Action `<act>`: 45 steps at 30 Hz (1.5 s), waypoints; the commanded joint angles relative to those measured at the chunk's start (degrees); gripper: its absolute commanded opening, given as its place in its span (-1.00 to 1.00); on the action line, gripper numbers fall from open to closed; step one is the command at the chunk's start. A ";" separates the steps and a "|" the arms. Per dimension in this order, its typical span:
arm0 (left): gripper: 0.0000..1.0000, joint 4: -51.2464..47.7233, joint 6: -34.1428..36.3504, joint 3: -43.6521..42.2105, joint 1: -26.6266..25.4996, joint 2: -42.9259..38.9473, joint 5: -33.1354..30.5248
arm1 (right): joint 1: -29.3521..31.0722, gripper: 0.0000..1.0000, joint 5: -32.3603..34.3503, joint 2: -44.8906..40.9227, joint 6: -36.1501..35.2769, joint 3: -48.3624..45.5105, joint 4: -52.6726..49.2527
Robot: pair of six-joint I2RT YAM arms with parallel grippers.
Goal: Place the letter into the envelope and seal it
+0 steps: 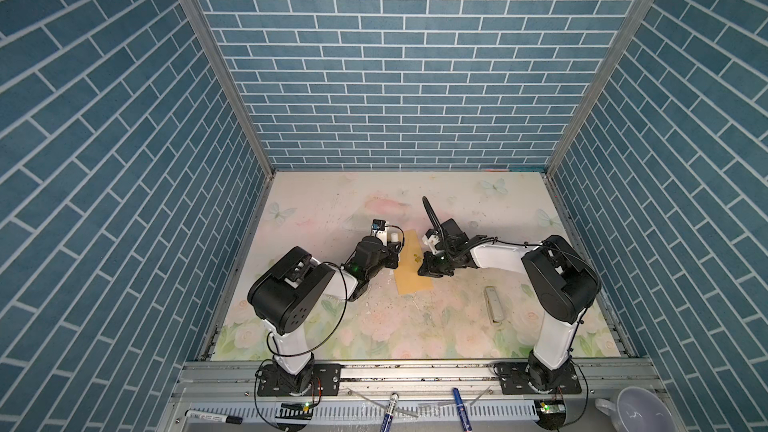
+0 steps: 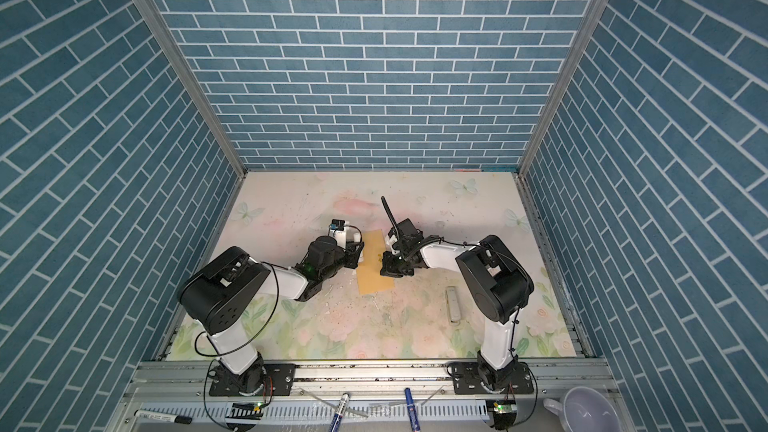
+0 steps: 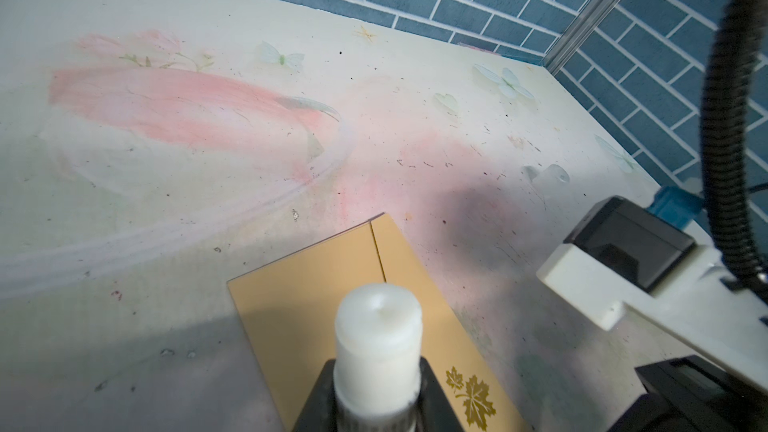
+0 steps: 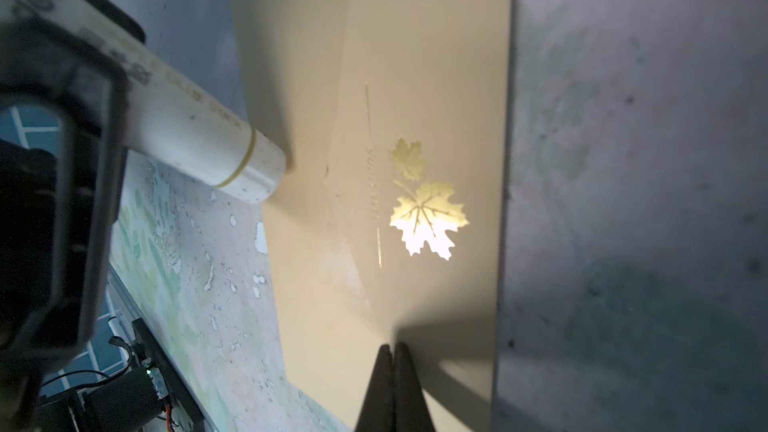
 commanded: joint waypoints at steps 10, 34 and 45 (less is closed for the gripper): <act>-1.00 -1.89 0.25 0.41 -0.26 2.10 0.27 | 0.28 -1.00 3.31 8.64 2.83 7.88 -0.40; -1.00 -1.45 0.30 -0.06 -0.26 2.02 0.27 | -5.94 -1.00 0.87 13.20 3.47 14.00 0.85; -1.00 -1.54 0.26 -0.07 -0.26 1.98 0.27 | -7.57 -1.00 0.20 16.52 1.99 19.69 -1.79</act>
